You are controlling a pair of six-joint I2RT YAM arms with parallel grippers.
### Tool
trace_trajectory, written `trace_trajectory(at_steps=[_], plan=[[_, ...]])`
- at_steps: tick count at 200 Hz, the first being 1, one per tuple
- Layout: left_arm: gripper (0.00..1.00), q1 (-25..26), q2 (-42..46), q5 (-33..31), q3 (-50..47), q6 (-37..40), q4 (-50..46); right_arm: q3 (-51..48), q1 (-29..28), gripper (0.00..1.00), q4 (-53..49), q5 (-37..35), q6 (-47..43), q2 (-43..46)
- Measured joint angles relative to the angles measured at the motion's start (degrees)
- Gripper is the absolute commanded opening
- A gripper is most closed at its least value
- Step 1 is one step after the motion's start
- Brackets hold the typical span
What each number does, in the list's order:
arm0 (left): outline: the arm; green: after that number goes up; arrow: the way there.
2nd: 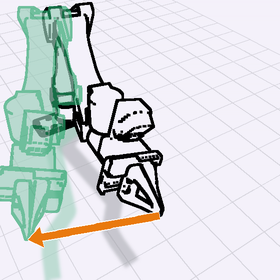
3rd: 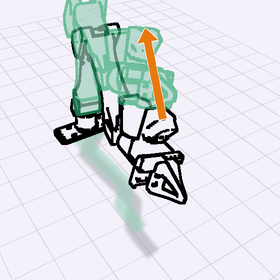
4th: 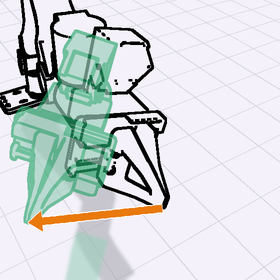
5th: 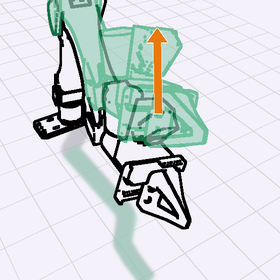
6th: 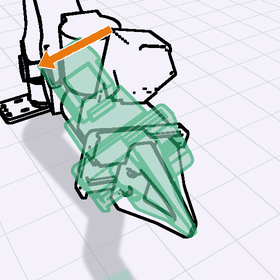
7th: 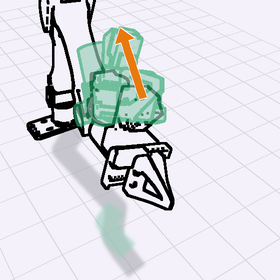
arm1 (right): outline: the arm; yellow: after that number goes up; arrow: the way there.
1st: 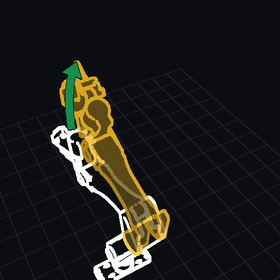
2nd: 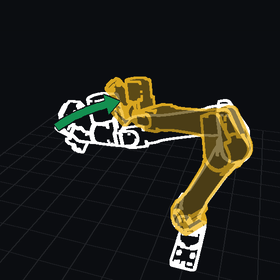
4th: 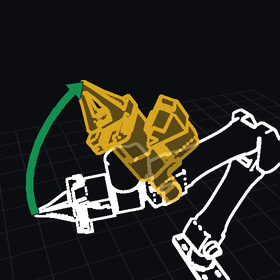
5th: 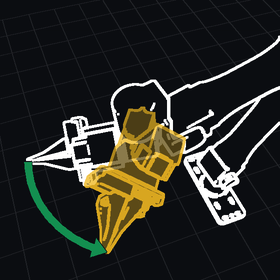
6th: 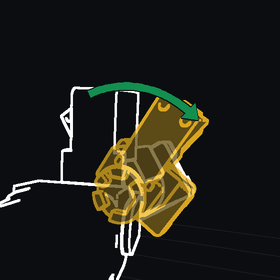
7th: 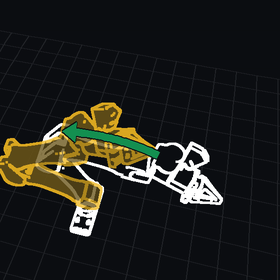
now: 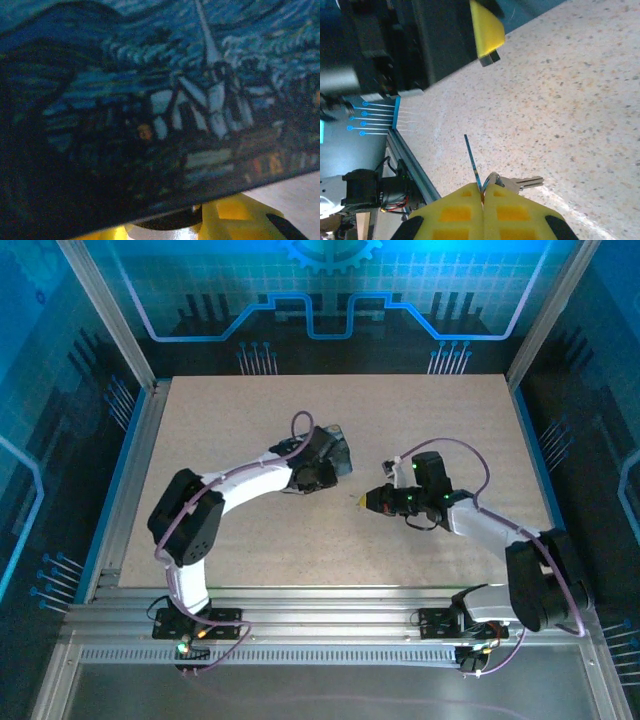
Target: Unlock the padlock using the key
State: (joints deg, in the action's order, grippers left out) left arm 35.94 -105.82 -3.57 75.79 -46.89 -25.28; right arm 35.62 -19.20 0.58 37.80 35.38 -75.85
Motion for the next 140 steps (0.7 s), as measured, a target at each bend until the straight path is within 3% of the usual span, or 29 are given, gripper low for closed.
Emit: trace_trajectory(at_steps=[69,140], plan=[[0.0,-3.93,5.77,19.82,-2.89,-10.6,-0.96,-2.69,-3.04,0.0,2.32,-1.11,-3.02,5.7],[0.0,-4.33,12.28,26.75,-10.29,-20.57,4.98,-2.69,-3.58,0.0,8.31,-2.73,-6.05,4.37]])
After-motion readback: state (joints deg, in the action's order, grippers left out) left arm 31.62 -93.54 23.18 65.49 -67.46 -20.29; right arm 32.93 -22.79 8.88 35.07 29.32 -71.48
